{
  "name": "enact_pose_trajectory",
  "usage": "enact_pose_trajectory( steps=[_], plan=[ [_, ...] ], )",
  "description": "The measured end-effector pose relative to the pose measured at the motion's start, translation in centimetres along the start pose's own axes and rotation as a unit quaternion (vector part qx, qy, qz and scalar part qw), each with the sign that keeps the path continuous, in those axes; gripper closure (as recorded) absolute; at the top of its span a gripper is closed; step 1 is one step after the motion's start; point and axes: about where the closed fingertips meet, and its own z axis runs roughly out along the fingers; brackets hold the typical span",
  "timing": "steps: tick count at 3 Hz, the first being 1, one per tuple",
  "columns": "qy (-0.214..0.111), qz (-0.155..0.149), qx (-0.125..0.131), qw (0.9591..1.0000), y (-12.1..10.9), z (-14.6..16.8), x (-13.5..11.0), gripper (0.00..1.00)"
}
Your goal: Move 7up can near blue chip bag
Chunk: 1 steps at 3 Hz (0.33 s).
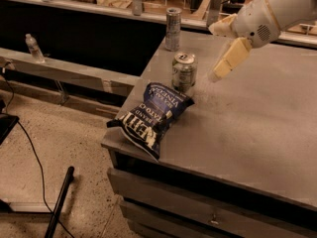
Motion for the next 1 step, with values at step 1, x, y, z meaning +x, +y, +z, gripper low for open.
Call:
enact_pose_trajectory(
  steps=[1],
  plan=[
    [0.000, 0.000, -0.001, 1.0000, 0.00, 0.10, 0.01, 0.00]
  ],
)
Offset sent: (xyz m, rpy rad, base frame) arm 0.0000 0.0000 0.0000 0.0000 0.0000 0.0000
